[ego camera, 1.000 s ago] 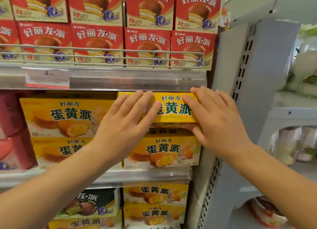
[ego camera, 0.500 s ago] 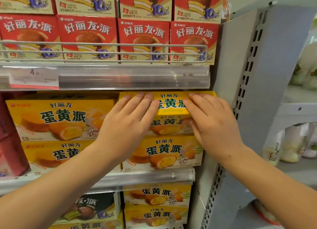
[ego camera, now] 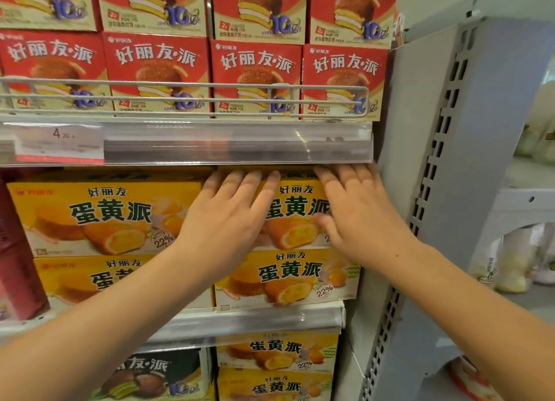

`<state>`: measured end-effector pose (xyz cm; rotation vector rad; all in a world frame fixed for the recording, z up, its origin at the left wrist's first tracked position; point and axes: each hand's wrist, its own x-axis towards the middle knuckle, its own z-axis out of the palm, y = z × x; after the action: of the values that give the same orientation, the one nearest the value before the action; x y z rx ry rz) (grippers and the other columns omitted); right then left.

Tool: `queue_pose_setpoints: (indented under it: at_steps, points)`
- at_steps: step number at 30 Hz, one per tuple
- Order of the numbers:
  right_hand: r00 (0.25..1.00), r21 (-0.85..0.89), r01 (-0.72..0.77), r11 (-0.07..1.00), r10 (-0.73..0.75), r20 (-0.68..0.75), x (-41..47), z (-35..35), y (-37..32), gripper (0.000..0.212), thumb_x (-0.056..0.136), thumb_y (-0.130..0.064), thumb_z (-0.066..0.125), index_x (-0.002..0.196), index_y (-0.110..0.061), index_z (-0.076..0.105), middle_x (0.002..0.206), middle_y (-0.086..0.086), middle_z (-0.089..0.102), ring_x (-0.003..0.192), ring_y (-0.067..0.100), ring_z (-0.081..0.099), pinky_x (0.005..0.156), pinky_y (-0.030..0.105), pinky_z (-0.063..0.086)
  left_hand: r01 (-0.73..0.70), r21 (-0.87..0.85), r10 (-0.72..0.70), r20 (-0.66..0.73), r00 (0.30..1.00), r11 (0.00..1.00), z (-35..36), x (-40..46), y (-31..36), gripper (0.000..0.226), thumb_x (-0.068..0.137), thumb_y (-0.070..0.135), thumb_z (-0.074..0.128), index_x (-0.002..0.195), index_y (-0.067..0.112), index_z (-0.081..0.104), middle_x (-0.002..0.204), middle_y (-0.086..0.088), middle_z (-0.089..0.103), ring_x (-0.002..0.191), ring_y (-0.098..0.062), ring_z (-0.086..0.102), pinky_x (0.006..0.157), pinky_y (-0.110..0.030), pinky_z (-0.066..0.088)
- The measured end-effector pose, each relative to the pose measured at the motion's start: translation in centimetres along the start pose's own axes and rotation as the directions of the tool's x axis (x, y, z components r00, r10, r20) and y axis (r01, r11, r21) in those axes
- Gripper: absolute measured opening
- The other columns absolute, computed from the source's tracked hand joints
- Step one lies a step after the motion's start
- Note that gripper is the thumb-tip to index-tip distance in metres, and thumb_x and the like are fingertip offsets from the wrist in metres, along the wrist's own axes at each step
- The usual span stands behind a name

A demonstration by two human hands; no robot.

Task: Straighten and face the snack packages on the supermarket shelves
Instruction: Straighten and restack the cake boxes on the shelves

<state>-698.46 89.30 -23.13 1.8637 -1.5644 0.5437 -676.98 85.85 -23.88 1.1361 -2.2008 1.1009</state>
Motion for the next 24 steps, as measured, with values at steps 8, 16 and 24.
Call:
queue_pose_setpoints:
  at_steps: [8, 16, 24]
  points:
    - [0.997, -0.079, -0.071, 0.994, 0.074, 0.036, -1.3, 1.7, -0.8, 0.113, 0.076, -0.051, 0.073, 0.154, -0.016, -0.001, 0.160, 0.021, 0.002, 0.147, 0.038, -0.006, 0.115, 0.051, -0.009, 0.069, -0.056, -0.067, 0.037, 0.997, 0.996, 0.3, -0.4, 1.1, 0.099, 0.072, 0.057, 0.074, 0.149, 0.008, 0.035, 0.146, -0.022, 0.044, 0.133, -0.045, 0.041, 0.112, -0.061, 0.028]
    - [0.995, -0.044, -0.063, 0.997, 0.066, 0.069, -1.0, 2.2, -0.4, 0.110, 0.081, -0.051, 0.067, 0.153, -0.017, -0.009, 0.159, 0.021, -0.009, 0.145, 0.036, -0.018, 0.113, 0.048, -0.016, 0.086, -0.076, -0.085, 0.019, 0.996, 0.993, 0.5, -0.3, 1.5, 0.096, 0.070, 0.044, 0.082, 0.147, 0.006, 0.039, 0.139, -0.026, 0.048, 0.128, -0.048, 0.045, 0.108, -0.063, 0.029]
    - [0.995, -0.014, -0.092, 0.996, 0.092, 0.047, -1.0, 1.5, -0.4, 0.118, 0.070, -0.057, 0.075, 0.154, -0.016, 0.003, 0.152, 0.022, 0.015, 0.143, 0.038, 0.006, 0.115, 0.048, -0.007, 0.031, -0.081, -0.026, 0.071, 0.997, 0.996, 0.2, -0.3, 0.6, 0.111, 0.063, 0.055, 0.082, 0.149, 0.005, 0.032, 0.138, -0.027, 0.044, 0.129, -0.049, 0.039, 0.111, -0.064, 0.019]
